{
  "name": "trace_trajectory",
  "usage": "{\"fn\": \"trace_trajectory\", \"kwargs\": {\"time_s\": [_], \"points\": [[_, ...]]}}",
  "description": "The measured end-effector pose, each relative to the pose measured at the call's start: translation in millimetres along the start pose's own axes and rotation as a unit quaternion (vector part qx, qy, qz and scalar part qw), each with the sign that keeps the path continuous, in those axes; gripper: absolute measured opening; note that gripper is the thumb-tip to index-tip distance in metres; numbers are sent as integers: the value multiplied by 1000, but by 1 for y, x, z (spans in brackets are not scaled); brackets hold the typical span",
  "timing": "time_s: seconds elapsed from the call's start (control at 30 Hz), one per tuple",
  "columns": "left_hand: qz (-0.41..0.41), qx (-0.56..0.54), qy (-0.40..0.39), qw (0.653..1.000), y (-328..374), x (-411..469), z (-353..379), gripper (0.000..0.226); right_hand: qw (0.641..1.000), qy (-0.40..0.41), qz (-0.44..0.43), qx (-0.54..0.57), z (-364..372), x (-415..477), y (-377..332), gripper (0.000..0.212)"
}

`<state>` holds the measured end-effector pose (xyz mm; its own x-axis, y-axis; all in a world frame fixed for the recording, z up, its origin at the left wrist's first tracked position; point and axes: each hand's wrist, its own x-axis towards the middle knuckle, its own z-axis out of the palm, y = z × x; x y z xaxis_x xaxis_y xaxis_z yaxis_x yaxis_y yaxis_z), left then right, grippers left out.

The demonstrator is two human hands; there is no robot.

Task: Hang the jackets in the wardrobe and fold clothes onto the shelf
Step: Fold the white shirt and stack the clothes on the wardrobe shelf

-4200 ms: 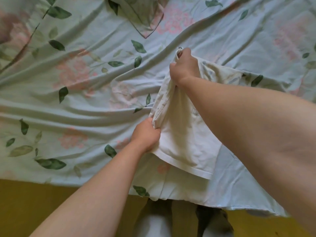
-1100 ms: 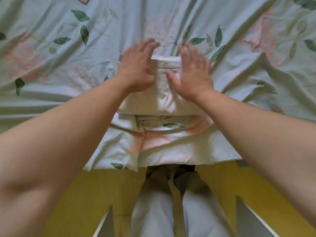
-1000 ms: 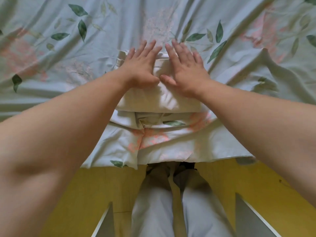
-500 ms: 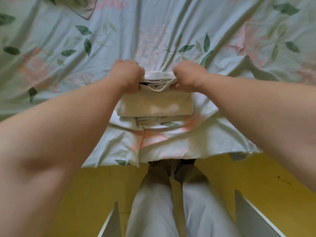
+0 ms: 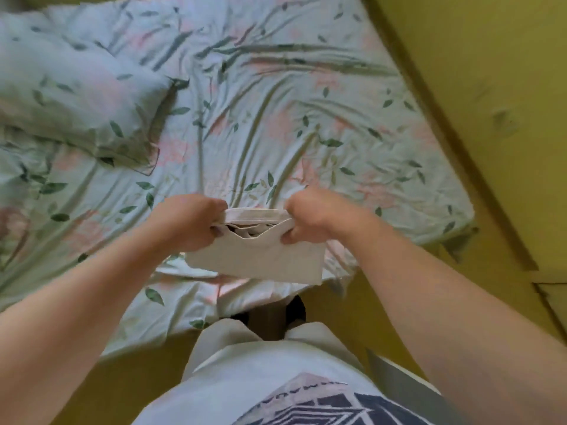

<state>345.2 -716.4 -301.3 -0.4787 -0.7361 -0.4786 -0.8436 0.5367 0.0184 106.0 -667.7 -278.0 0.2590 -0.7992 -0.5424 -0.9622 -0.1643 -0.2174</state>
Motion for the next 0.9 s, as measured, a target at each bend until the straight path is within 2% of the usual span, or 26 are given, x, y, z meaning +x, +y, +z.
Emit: {"fn": "trace_trajectory", "kwargs": {"time_s": [0.17, 0.27, 0.37, 0.43, 0.5, 0.7, 0.9], "points": [[99, 36, 64, 992, 39, -24, -90, 21, 991, 53, 113, 40, -47, -99, 7, 29], [180, 58, 122, 974, 60, -33, -136, 19, 973, 86, 193, 93, -60, -153, 5, 26], [246, 66, 144, 956, 83, -41, -176, 18, 951, 122, 250, 137, -74, -207, -9, 17], [292, 72, 157, 941, 100, -48, -195, 16, 935, 153, 283, 151, -82, -241, -22, 21], [328, 85, 166, 926, 116, -57, -211, 14, 917, 176, 318, 162, -85, -269, -35, 26], [422, 116, 190, 879, 177, -96, -250, 13, 860, 226, 415, 192, -76, -353, -67, 19], [495, 134, 173, 841, 244, -133, -265, 10, 813, 243, 488, 203, -55, -423, -79, 25]]}}
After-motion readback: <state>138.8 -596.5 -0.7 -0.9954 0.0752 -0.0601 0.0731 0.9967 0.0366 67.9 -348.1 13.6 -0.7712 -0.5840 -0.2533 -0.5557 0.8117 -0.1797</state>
